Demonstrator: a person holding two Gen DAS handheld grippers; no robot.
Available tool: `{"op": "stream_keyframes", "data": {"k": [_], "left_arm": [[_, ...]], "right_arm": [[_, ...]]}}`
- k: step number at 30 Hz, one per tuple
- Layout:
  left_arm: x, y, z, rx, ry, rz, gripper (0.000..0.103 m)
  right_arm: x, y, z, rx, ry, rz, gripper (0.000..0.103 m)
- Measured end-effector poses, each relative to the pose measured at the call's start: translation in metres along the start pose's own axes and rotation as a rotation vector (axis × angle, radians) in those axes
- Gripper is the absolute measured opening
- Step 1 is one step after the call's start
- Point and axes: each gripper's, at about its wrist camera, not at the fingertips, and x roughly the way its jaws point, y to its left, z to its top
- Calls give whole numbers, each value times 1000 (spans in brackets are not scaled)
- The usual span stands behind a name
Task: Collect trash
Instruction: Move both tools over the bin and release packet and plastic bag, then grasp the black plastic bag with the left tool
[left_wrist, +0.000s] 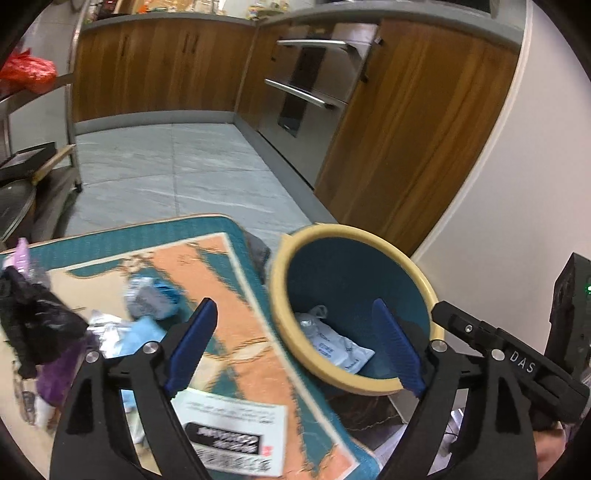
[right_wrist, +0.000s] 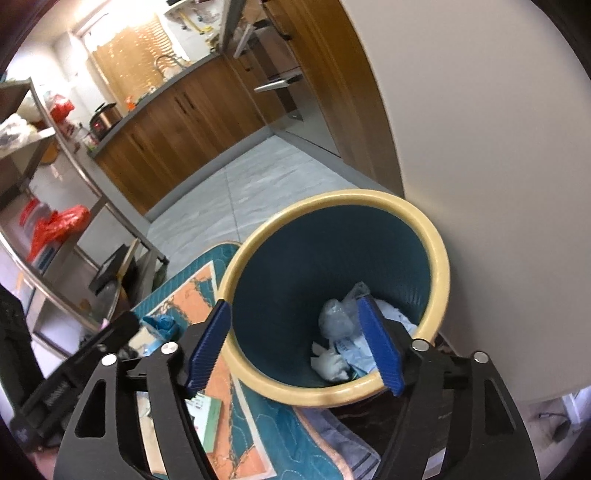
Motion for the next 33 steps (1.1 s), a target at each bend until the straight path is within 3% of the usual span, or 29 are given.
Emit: {"op": "stream_keyframes", "data": {"k": [5,17,33], "left_arm": [[-27,29,1,-28,-33,46,87],[-87,97,-14,-69,-70,140,89],[-113,174,-55,-187,-50,224,89]], "right_arm": [[1,9,-2,-40,-4,11,81],[7,28,-12,-117,24,28,83],[15,57,-24,-242,45,35,84]]}}
